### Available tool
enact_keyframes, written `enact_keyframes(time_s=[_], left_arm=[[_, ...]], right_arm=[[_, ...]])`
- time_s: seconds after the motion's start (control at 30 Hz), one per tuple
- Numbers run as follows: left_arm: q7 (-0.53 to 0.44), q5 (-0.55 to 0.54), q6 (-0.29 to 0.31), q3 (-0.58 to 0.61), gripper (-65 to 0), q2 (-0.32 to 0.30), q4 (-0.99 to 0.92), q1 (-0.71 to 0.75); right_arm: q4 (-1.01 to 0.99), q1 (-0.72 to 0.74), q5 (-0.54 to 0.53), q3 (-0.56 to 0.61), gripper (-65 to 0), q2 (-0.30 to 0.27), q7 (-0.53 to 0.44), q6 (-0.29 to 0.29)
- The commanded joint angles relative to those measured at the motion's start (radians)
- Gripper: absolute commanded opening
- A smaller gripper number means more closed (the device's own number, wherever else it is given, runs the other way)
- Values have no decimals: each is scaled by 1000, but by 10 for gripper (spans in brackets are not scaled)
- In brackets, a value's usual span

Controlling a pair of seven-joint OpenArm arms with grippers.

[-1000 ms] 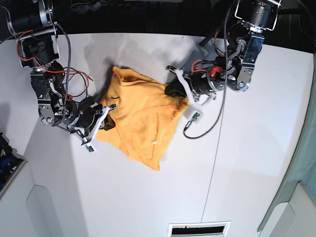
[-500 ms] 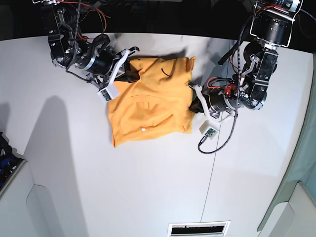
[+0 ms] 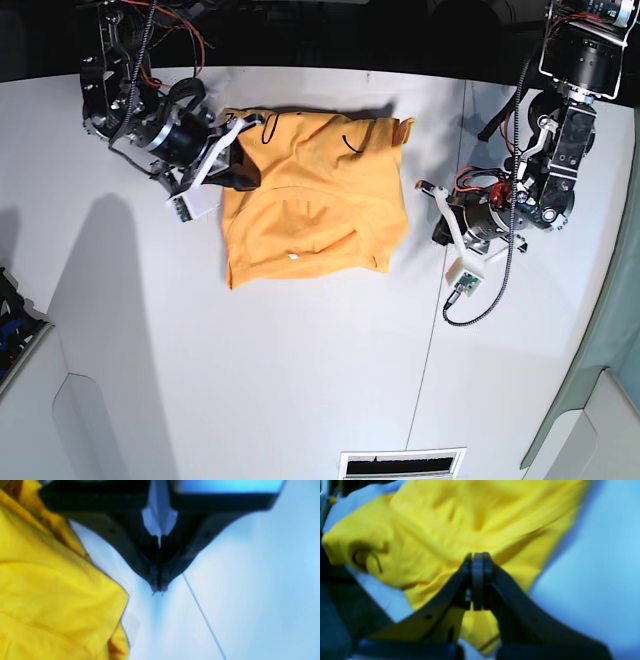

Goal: Layout the t-shirt on the table in an organized manner, then fold the t-shirt properly
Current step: 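Pull the bundle's corners with both grippers to square it flat, then tug the bundle's corner with the left gripper to straighten it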

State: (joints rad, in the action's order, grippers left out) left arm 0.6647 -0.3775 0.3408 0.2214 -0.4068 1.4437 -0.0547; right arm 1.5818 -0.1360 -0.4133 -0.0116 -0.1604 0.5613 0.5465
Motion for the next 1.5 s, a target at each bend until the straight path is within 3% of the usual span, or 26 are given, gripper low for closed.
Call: enact_keyframes(time_s=[0.0,0.1,0.17,0.43,0.6,0.87,1.03,1.23,1.47], left_arm=[[-16,-16,6,-2,-650,-13,44,5],[-10,-24,5,-2,-650,-42,132,60],[-5,-26,-31,-23,-650,-66,184,107],[5,-92,-39,-267,-650,-78,482,360],[-24,-107,-11,-226,-650,-46,633,443],[-116,5,-11,-38,-650,128,468,432],[-169,97,-12,-4,-650,189,321,430],[-166,137,-20,-7,-650,188,247,393],[-106,137,-24,-7,-650,120,393,385]], right_arm=[[30,8,-26,-22,-650,-3,4,8],[67,7,-76,-82,-650,-10,72,8],[93,2,-108,-122,-650,-11,113,8],[192,-123,-182,-249,-650,-26,124,8],[210,-179,-182,-323,-650,-25,124,8],[210,-236,-213,-505,-650,-26,124,8],[210,-274,-221,-550,-650,-26,128,8],[210,-286,-225,-552,-650,-42,128,8],[210,-292,-262,-559,-650,-47,130,8]])
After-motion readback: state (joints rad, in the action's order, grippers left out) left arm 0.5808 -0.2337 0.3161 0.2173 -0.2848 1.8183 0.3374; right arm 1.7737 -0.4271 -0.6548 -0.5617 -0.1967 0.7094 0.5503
